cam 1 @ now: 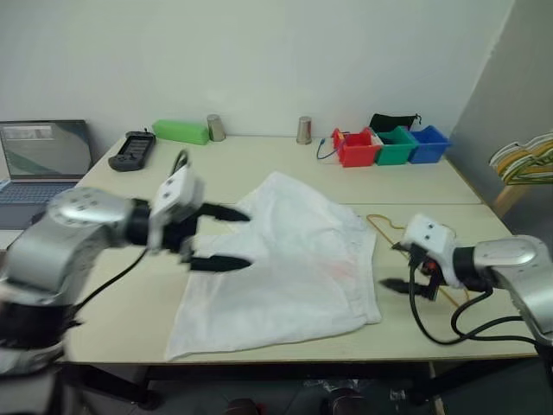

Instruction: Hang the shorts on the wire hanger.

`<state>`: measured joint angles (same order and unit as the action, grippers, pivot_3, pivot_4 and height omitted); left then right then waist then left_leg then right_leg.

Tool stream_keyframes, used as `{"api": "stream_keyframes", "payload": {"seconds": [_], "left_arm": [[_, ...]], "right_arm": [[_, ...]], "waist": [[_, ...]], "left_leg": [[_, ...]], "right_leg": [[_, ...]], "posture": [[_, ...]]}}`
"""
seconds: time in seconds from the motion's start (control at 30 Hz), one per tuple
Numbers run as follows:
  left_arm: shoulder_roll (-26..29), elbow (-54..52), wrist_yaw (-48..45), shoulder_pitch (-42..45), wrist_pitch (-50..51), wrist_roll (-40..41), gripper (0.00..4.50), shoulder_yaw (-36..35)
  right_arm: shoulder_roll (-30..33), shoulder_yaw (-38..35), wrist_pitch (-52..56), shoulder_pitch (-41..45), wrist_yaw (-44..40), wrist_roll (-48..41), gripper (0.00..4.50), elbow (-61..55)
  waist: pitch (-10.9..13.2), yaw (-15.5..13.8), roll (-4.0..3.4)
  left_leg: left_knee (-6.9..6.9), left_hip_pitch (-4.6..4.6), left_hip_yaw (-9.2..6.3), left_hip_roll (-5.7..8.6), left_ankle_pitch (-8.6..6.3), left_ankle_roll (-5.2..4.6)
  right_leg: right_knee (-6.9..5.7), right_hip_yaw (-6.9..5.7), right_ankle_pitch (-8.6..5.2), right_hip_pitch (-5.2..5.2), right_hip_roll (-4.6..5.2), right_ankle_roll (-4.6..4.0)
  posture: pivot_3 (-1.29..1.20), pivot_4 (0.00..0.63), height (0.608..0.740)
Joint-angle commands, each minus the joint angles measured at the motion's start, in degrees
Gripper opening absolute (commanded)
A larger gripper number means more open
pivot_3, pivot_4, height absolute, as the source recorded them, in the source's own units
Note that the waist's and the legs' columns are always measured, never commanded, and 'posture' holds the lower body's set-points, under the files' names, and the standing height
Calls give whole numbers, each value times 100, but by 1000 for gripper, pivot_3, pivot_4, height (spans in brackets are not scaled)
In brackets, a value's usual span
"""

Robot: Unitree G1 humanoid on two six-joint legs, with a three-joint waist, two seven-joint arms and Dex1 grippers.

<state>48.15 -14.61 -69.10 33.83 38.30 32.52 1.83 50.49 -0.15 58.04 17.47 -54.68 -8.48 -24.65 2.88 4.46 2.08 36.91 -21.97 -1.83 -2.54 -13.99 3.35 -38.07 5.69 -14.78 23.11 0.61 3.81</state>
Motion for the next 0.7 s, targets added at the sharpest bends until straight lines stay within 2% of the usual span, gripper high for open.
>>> {"api": "stream_keyframes", "payload": {"seconds": [0.03,0.1,0.2,0.4,0.53,0.7], "left_arm": [[-603,83,709,210,-497,-759,4483,614],[-1049,231,1022,257,-661,-991,4483,852],[-1419,462,1157,261,-944,-1289,4483,1090],[-1770,540,1312,100,-980,-1412,4483,1188],[-1730,329,1377,-155,-859,-1368,4483,1118],[-1686,274,1468,-324,-807,-1419,4483,1087]], "right_arm": [[8,-547,232,105,739,199,4500,754],[1,-624,243,234,966,226,4500,1301],[43,-450,0,458,1034,246,4500,2136],[-87,182,-755,1043,865,398,4500,3600],[-210,488,-1087,1363,769,494,4500,4153],[-331,709,-1414,1632,691,595,4500,4703]], "waist": [[-14,154,-17],[-19,317,-27],[-20,609,-32],[-39,1086,-81],[-42,1179,-103],[-40,1131,-107]], "left_leg": [[3,1,2,0,-11,-19],[3,2,5,0,-20,-34],[1,2,1,0,-20,-35],[-4,8,-24,-4,-41,-73],[-2,8,-34,-3,-57,-101],[2,15,-45,-1,-57,-101]], "right_leg": [[1,5,11,-1,-1,-19],[6,11,11,-2,-1,-21],[4,11,10,-2,-3,-23],[-1,6,-5,-5,-17,-36],[-4,5,-10,-7,-20,-36],[3,-6,-25,-26,-20,-12]], "posture": [[-242,3,740],[-253,4,740],[-261,5,740],[-236,15,740],[-214,16,740],[-201,18,740]]}}
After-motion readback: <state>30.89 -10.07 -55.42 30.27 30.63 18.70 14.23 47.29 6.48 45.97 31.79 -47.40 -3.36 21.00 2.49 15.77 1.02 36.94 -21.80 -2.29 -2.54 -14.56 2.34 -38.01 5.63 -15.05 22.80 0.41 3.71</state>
